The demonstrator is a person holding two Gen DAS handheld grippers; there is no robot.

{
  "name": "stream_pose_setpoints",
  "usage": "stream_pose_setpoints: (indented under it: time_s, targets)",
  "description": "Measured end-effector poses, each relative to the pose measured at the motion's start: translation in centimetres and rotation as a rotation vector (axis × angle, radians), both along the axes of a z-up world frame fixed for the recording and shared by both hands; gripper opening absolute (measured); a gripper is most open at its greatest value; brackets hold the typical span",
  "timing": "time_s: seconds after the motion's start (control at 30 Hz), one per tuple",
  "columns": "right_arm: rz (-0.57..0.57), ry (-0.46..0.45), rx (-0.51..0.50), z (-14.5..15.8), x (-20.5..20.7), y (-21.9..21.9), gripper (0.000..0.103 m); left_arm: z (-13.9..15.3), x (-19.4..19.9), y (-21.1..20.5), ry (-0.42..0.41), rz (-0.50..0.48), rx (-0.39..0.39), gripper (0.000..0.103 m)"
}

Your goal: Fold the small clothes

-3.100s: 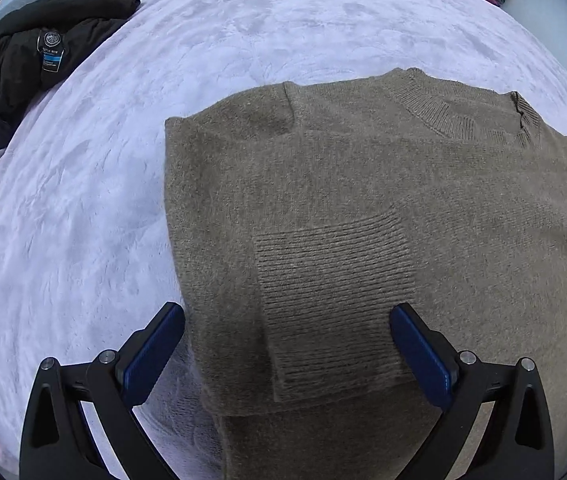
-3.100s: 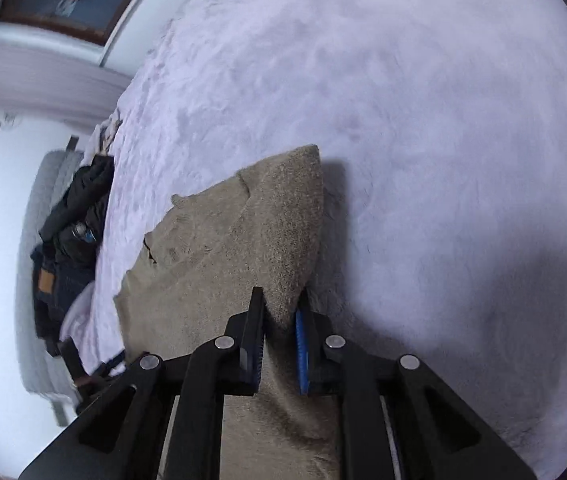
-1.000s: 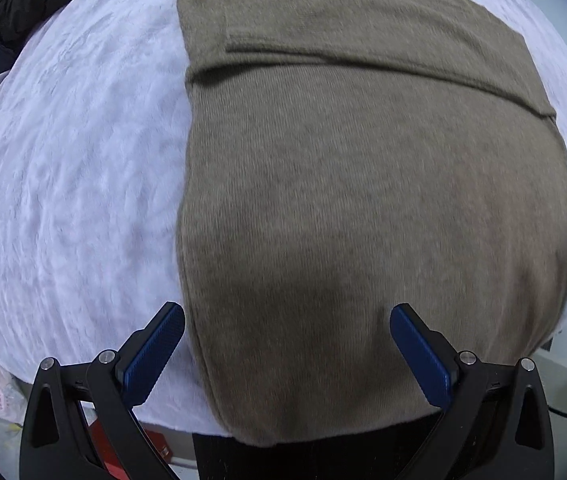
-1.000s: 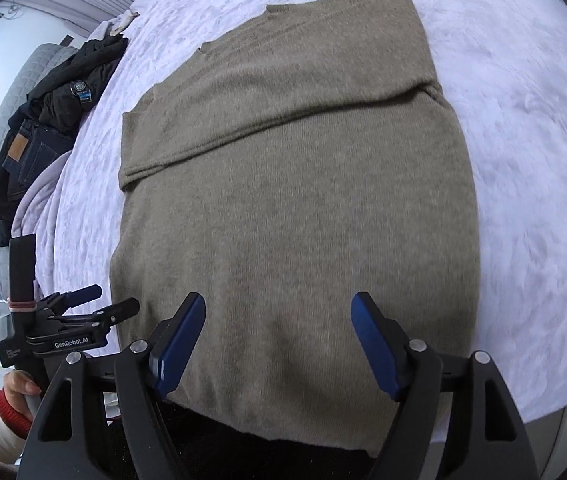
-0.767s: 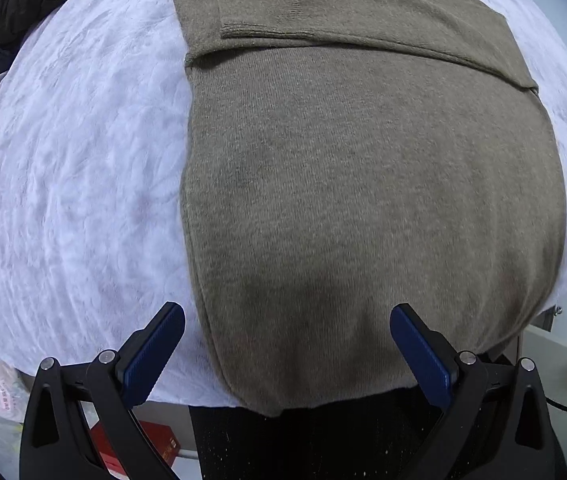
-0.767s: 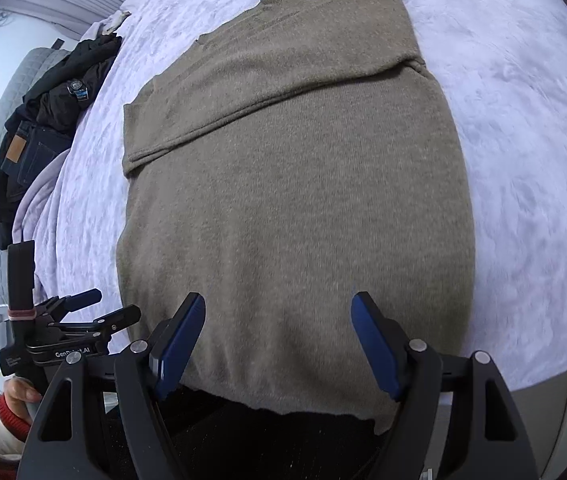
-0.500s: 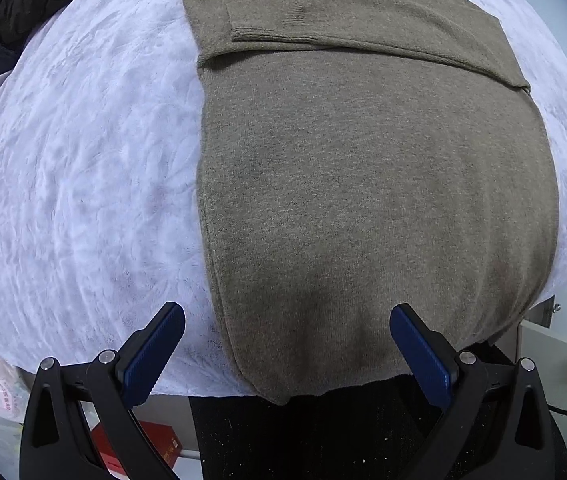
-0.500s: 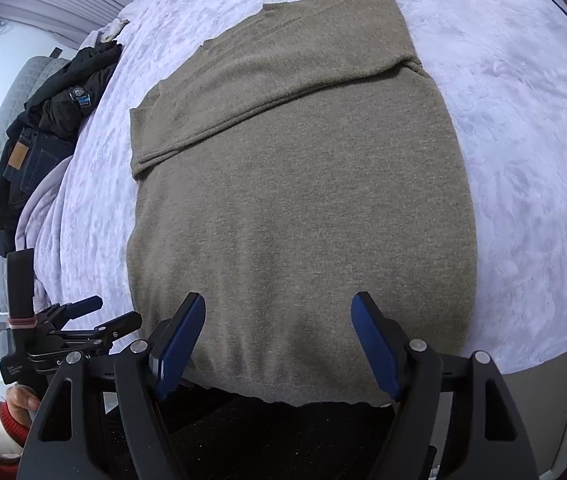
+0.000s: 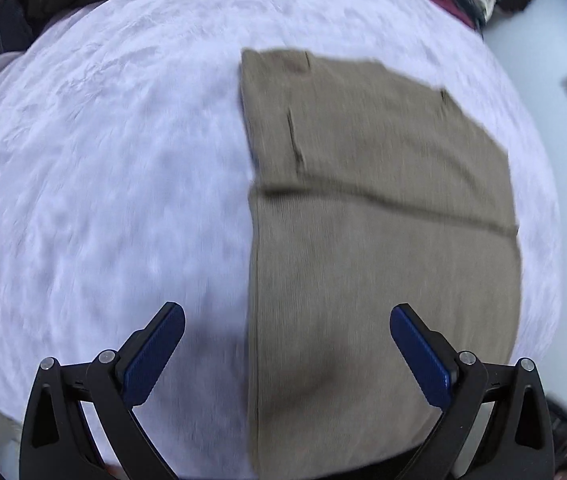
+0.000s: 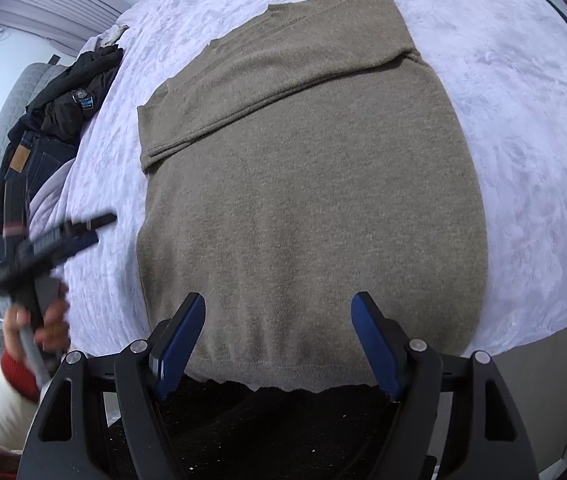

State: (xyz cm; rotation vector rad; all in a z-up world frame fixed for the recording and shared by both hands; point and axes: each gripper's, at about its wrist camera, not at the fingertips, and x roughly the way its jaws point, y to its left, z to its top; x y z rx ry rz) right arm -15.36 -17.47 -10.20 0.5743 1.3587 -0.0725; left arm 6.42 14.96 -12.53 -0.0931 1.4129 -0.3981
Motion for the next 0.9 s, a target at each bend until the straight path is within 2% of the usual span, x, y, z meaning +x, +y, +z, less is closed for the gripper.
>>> stream_pose_setpoints:
  time_s: [0.1,0.2,0.3,0.37,0.43,0.47,0.5,0.53,0.57,0.7,0.8,0.9]
  targets:
    - [0.015,0.007,0.003,-0.3,0.3,0.5,0.078,-1.3,3.8,0.4,-0.011,0.050,-0.065,0.103]
    - [0.033,0.009,0.019,-0.9,0.9,1.0,0.078,-3.5,6.6,-0.7,-0.020,0.050,-0.057,0.101]
    - [0.065,0.002,0.045,-2.0,1.6,1.4,0.078,-5.6,7.5,-1.6,-0.018,0.033,-0.062,0.091]
    - [0.082,0.013,0.060,-3.0,2.0,1.5,0.078,-7.1,7.5,-1.7,0.000,0.026,-0.067,0.090]
    - [0.091,0.016,0.079,-4.0,2.2,1.7,0.078,-7.5,7.3,-1.6,-0.023,0.007,-0.077,0.087]
    - [0.092,0.014,0.089,-4.4,2.3,1.7,0.078,-7.4,7.2,-1.6,-0.043,-0.010,-0.082,0.076]
    - [0.090,0.007,0.106,-4.8,2.4,1.8,0.078,-7.3,7.2,-1.7,-0.054,-0.030,-0.091,0.058]
    - [0.088,0.002,0.120,-5.2,2.4,1.8,0.078,-7.3,7.5,-2.0,-0.058,-0.045,-0.109,0.045]
    - [0.085,-0.001,0.133,-5.6,2.5,1.9,0.078,-7.0,7.6,-2.2,-0.051,-0.058,-0.150,0.019]
    - [0.100,-0.004,0.144,-6.4,3.3,2.5,0.073,-5.6,7.5,-1.7,-0.133,-0.060,-0.111,0.011]
    - [0.122,-0.022,0.152,-6.1,4.2,3.0,0.073,-7.5,8.1,0.5,-0.087,-0.027,-0.120,0.011]
    - [0.143,-0.032,0.154,-6.3,5.2,3.5,0.073,-8.6,8.8,2.5,-0.045,0.024,-0.205,0.011]
